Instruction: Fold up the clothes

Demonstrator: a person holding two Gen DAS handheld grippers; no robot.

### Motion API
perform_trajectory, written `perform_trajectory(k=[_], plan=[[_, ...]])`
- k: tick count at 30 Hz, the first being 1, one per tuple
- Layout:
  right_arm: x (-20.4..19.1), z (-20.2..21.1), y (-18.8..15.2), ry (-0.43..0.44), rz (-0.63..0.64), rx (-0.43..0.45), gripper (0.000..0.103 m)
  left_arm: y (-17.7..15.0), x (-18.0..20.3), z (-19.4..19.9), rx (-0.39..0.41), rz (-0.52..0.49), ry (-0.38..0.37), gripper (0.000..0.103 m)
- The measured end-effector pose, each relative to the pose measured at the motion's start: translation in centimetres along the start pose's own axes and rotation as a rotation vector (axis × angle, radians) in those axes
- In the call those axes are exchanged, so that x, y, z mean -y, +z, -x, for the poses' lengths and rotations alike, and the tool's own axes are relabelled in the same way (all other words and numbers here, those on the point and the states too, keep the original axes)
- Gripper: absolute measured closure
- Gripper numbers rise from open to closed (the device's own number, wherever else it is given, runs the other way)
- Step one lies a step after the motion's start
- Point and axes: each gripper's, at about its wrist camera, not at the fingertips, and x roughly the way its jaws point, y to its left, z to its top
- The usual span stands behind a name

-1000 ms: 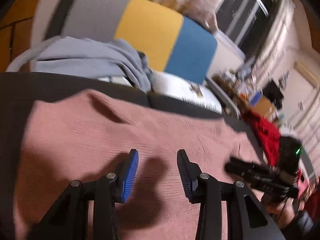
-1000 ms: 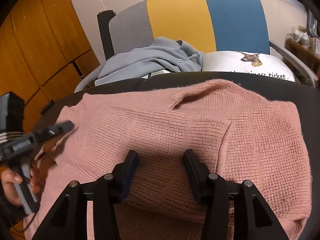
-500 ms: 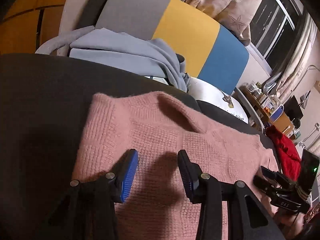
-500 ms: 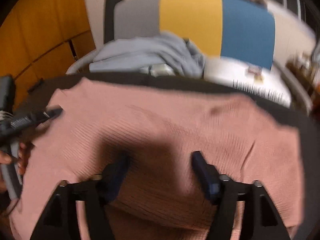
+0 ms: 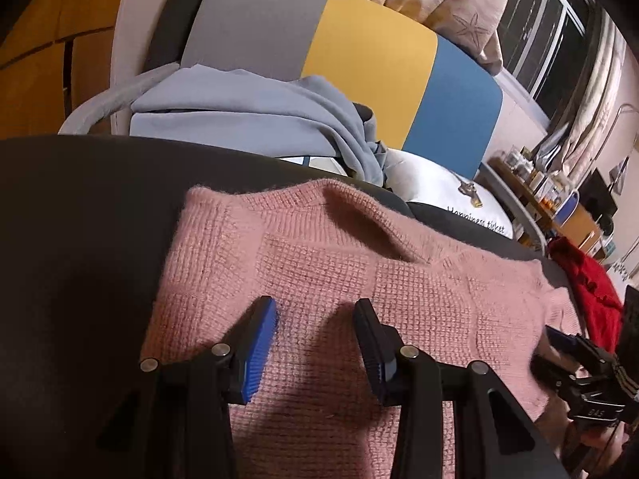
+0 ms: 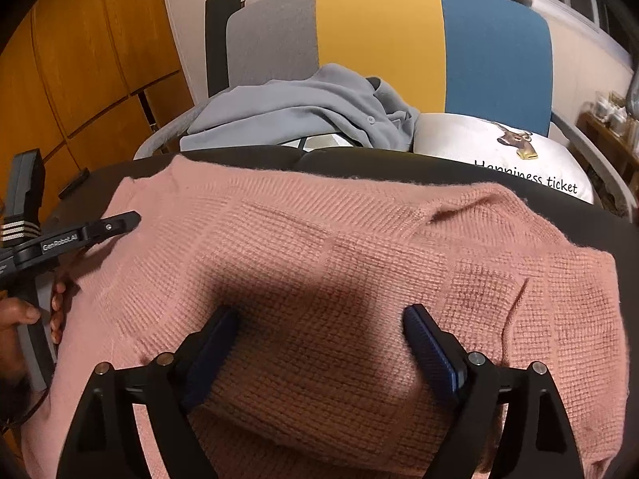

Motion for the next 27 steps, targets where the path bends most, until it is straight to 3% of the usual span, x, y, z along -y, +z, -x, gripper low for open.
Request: perform_trajectory(k=[4, 7, 12, 17, 24, 27], plan=[[-0.2, 0.2, -0.1, 0.001, 0.001, 0.006, 0.013, 0.0, -0.1, 0.1, -0.003, 0.008, -0.009, 0.062], [-0.5, 0.0, 0.0, 0.005, 0.018, -0.011, 0.007, 0.2, 0.5, 1.1, -0.006, 0.002, 0.039, 0.062], [-0.2, 4.2, -1.1, 0.055, -0.026, 0.003, 0.007, -2.0, 2.0, 6.3, 0.037, 0.004, -0.008, 0.061], [1.1, 11.6, -6.8, 0.119, -0.113, 0.035, 0.007, -7.6, 2.3, 11.3, 0.006, -0.03, -0.066, 0.061], [6.9, 21.5, -17.8, 0.084, -0.402, 0.032, 0.004, -13.6, -2.4, 16.0, -0.006, 0.094, -0.022, 0.061], [9.0, 23.5, -21.2, 0.129, -0.527, 0.03, 0.003, -15.3, -4.2, 17.7, -0.001, 0.138, 0.017, 0.061]])
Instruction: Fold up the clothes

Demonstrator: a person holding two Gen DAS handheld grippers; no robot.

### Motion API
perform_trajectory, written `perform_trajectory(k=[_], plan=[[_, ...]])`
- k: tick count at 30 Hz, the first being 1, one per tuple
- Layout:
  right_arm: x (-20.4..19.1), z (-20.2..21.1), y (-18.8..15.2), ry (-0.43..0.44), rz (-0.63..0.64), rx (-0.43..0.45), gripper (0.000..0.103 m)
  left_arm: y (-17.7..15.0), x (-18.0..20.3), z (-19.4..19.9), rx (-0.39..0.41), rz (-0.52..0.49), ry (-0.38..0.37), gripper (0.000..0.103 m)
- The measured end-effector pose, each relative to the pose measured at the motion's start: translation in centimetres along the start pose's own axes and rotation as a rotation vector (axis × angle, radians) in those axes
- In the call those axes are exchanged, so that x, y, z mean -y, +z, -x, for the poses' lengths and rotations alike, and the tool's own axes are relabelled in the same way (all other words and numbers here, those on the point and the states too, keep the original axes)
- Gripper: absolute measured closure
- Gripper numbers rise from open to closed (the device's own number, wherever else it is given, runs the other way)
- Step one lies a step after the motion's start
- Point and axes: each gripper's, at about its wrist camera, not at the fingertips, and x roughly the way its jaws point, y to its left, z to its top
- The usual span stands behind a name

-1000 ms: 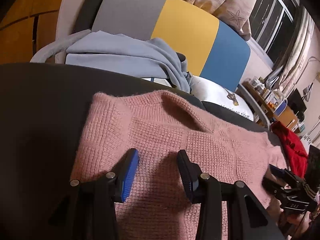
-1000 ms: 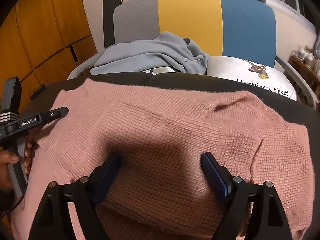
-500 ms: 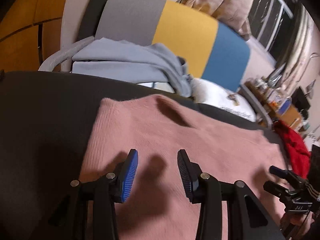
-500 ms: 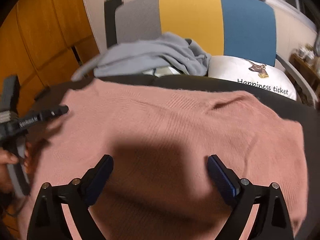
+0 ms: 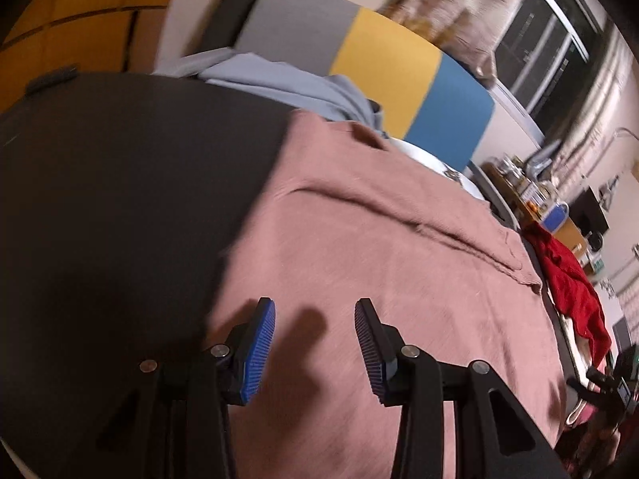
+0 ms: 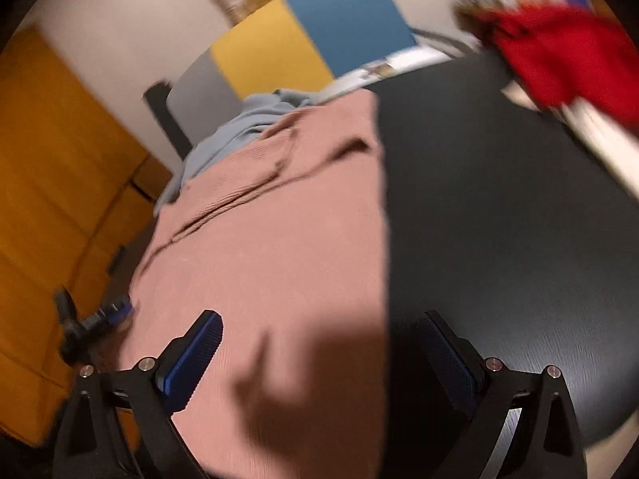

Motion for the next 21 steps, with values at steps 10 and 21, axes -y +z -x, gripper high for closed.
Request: perform_trajectory(k=[10, 21], plan=[[1.9, 0.1, -3.0, 0.315, -0.158, -0.061, 0.0, -3.2, -3.0, 3.9, -0.032, -0.013, 0.076, 0.059], [-0.6, -1.1, -4.1, 0.313, 0.033, -0.139, 0.0, -7.1, -0.8, 5.9, -0.152, -0.153, -0.065, 0.056]])
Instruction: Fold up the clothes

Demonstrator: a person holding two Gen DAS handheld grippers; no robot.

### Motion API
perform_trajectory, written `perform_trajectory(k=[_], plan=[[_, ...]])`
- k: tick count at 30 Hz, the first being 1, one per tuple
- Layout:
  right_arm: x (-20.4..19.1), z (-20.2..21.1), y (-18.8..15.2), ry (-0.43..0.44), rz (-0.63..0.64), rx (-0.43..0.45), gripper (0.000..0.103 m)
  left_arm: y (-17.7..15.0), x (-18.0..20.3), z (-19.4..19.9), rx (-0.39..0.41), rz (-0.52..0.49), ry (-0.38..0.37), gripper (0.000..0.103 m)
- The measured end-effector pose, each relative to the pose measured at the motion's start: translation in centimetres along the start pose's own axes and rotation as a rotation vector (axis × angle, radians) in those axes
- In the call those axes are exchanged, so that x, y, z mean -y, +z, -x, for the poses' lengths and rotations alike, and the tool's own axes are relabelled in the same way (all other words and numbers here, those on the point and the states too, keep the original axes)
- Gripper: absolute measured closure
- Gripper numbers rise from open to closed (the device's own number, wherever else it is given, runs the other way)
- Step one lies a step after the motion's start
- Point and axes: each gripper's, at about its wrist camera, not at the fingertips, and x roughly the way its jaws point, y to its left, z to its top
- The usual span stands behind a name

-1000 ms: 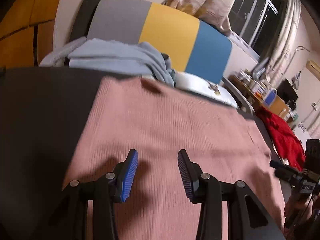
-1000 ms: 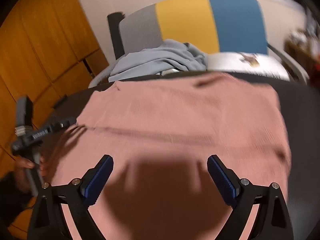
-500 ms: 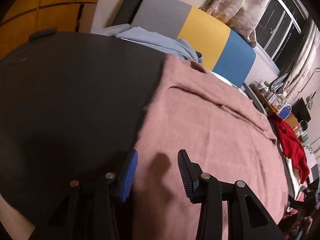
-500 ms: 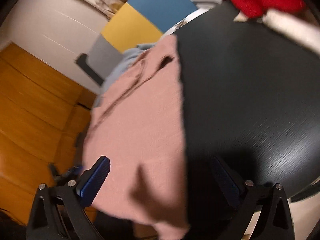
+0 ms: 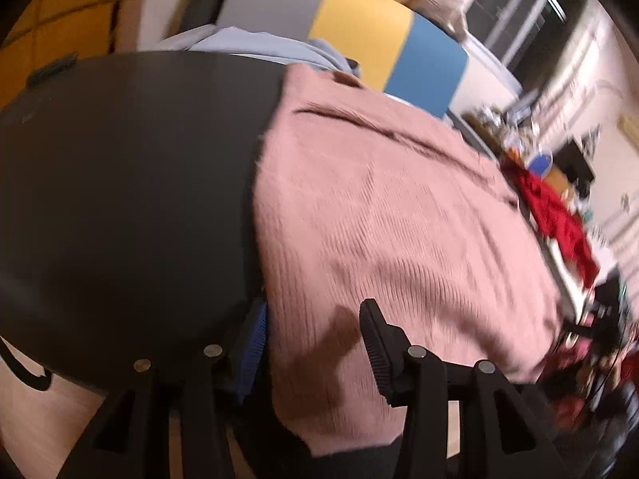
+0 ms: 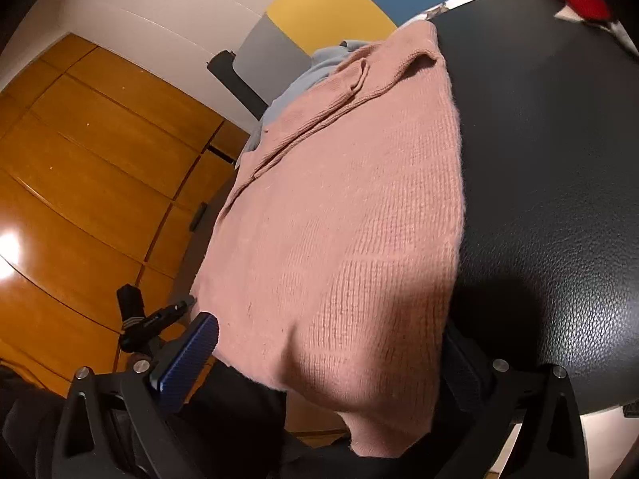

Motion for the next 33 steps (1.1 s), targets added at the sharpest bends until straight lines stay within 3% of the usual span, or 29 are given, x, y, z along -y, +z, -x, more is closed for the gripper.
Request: perform_trajectory(k=[5, 7, 9, 10, 12, 14, 18, 19, 20, 21, 25, 26, 28, 29, 31, 33], plan=[[1.0, -0.2, 0.9, 0.052, -0.091, 0.036, 0.0, -0.8, 0.2, 0.2, -0.019, 0.053, -0.109, 0.055], [0.5, -0.5, 0.9, 0.015, -0.071, 0.052, 0.006, -0.4, 0.2, -0.3, -0.025, 0.103, -0.174, 0.055], [0.3, -0.9, 1.1, -0.031, -0.05, 0.053, 0.032, 0.0, 0.4, -0.8, -0.023, 0.107, -0.174, 0.058], [0.3, -1.1, 1.2, -0.053, -0.043, 0.05, 0.037, 0.1, 0.3, -0.8, -0.012, 0.105, -0.161, 0.058], [0.7, -0.8, 1.2, -0.079, -0.047, 0.051, 0.058, 0.4, 0.1, -0.6, 0.006, 0.11, -0.15, 0.057], [1.3, -0.4, 0.9, -0.078, -0.045, 0.052, 0.063, 0.7, -0.1, -0.7, 0.02, 0.122, -0.154, 0.055], [1.5, 0.1, 0.1, -0.038, -0.006, 0.061, 0.058, 1.0, 0.8, -1.8, 0.042, 0.094, -0.194, 0.041], [1.3, 0.3, -0.1, -0.032, 0.0, 0.057, 0.055, 1.0, 1.3, -2.0, 0.043, 0.071, -0.197, 0.035], [1.2, 0.4, -0.3, -0.018, 0.005, 0.053, 0.043, 1.0, 1.8, -2.1, 0.045, 0.047, -0.2, 0.029], [1.0, 0.4, -0.4, 0.004, 0.012, 0.044, 0.032, 1.1, 2.2, -2.3, 0.041, 0.028, -0.196, 0.028], [0.3, 0.3, -0.5, 0.019, 0.044, -0.011, 0.024, 1.6, 3.0, -2.9, 0.018, -0.002, -0.155, 0.027], [0.4, 0.4, -0.4, 0.016, 0.026, -0.013, 0.028, 1.7, 3.1, -3.1, 0.014, -0.005, -0.147, 0.027], [0.8, 0.4, -0.7, -0.038, 0.015, -0.023, 0.063, 1.6, 3.3, -3.2, 0.011, -0.018, -0.133, 0.027], [1.0, 0.3, -0.9, -0.062, 0.019, -0.033, 0.092, 1.6, 3.5, -3.1, 0.006, -0.033, -0.116, 0.029], [1.5, 0.1, -1.5, -0.063, 0.015, -0.046, 0.094, 1.5, 3.9, -3.1, -0.007, -0.074, -0.067, 0.038], [1.9, 0.2, -1.7, -0.041, -0.006, -0.042, 0.093, 1.6, 3.3, -3.0, -0.024, -0.057, -0.075, 0.071]])
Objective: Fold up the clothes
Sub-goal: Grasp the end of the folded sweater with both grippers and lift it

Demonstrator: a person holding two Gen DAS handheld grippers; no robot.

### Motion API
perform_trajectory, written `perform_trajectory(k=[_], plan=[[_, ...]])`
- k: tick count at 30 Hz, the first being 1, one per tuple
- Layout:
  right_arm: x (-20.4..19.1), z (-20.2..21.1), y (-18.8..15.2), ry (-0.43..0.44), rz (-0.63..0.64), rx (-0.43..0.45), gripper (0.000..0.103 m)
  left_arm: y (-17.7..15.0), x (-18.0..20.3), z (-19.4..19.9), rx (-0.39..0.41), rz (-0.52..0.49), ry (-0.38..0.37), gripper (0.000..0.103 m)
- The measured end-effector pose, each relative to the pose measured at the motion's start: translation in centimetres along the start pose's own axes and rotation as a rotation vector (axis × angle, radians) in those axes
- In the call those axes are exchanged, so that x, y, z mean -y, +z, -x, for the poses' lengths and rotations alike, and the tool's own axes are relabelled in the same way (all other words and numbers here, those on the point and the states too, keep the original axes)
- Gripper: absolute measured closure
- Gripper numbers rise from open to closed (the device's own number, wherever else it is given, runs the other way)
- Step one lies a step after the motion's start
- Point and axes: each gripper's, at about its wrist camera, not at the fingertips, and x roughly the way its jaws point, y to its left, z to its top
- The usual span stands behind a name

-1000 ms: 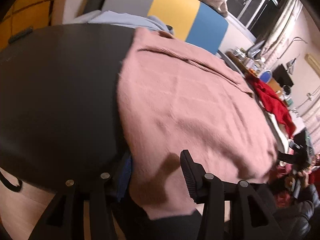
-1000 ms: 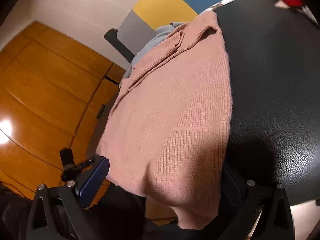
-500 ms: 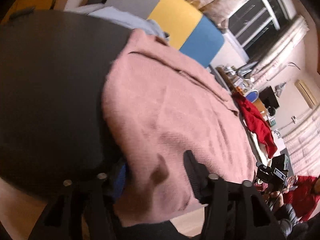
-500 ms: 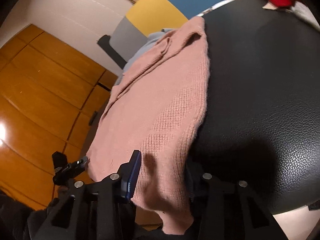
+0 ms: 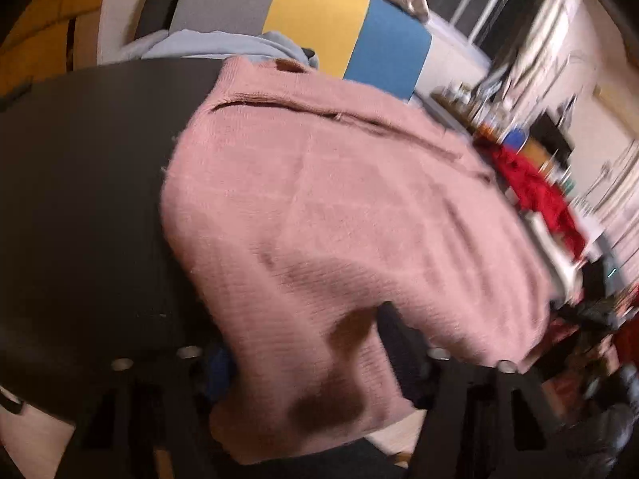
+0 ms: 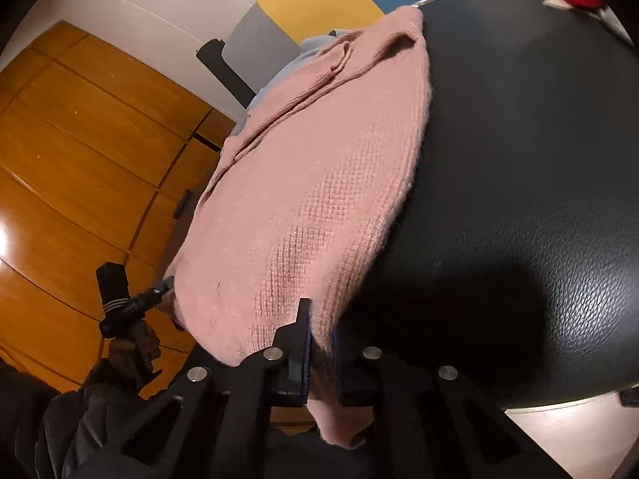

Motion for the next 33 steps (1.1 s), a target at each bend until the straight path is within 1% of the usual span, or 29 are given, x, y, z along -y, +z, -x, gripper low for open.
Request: perform_trajectory(k=[1, 4, 5, 7, 8, 10, 14, 16, 17, 18, 20, 21, 24, 27, 29, 33], plan=[[0.4, 0.0, 0.0, 0.02, -0.024, -0.003, 0.093, 0.1, -0.4, 0.1, -0.007, 0.017, -0.013, 0.091], [0.9, 0.0, 0.0, 0.064, -0.063, -0.006, 0.093, 0.1, -1.6, 0.3, -0.027, 0.052, -0.047, 0.092], [0.9, 0.1, 0.0, 0.078, -0.071, -0.005, 0.089, 0.0, -1.7, 0.4, -0.029, 0.044, -0.055, 0.092], [1.1, -0.1, -0.2, 0.098, -0.079, 0.003, 0.089, -0.4, -1.9, 0.6, -0.034, 0.044, -0.071, 0.092], [1.3, -0.3, -0.3, 0.105, -0.082, 0.01, 0.092, -0.5, -2.3, 0.6, -0.033, 0.061, -0.086, 0.092], [1.5, -0.6, -0.3, 0.129, -0.089, 0.024, 0.093, -0.7, -2.7, 0.6, -0.032, 0.083, -0.106, 0.092], [0.2, -0.5, -0.3, 0.074, 0.011, 0.027, 0.09, -0.6, -2.6, 0.6, -0.037, 0.076, -0.104, 0.092], [0.4, -0.5, -0.2, 0.085, -0.006, 0.015, 0.089, -0.6, -3.1, 0.7, -0.04, 0.113, -0.127, 0.091], [0.7, -0.4, 0.0, 0.092, -0.026, 0.007, 0.089, -0.7, -3.1, 0.9, -0.04, 0.11, -0.127, 0.092], [1.1, -0.2, 0.2, 0.091, -0.048, -0.001, 0.094, -0.7, -2.8, 0.9, -0.042, 0.1, -0.122, 0.092], [1.0, 0.0, 0.3, 0.074, -0.057, -0.004, 0.093, -0.8, -2.4, 1.1, -0.045, 0.08, -0.113, 0.093], [0.7, -0.1, 0.3, 0.072, -0.053, -0.007, 0.093, -0.8, -2.3, 1.2, -0.049, 0.074, -0.121, 0.093], [0.1, -0.6, 0.2, 0.101, -0.054, -0.035, 0.093, -1.2, -2.3, 1.6, -0.063, 0.067, -0.174, 0.094], [0.1, -0.6, 0.1, 0.167, -0.087, -0.046, 0.093, -1.5, -3.2, 2.9, -0.055, 0.11, -0.284, 0.094], [0.0, 0.0, 0.6, 0.242, -0.102, -0.02, 0.093, -1.3, -3.9, 3.9, -0.033, 0.143, -0.363, 0.094], [-0.2, -0.3, 2.4, 0.313, -0.117, 0.016, 0.093, 0.8, -4.6, 4.8, 0.029, 0.173, -0.461, 0.094]])
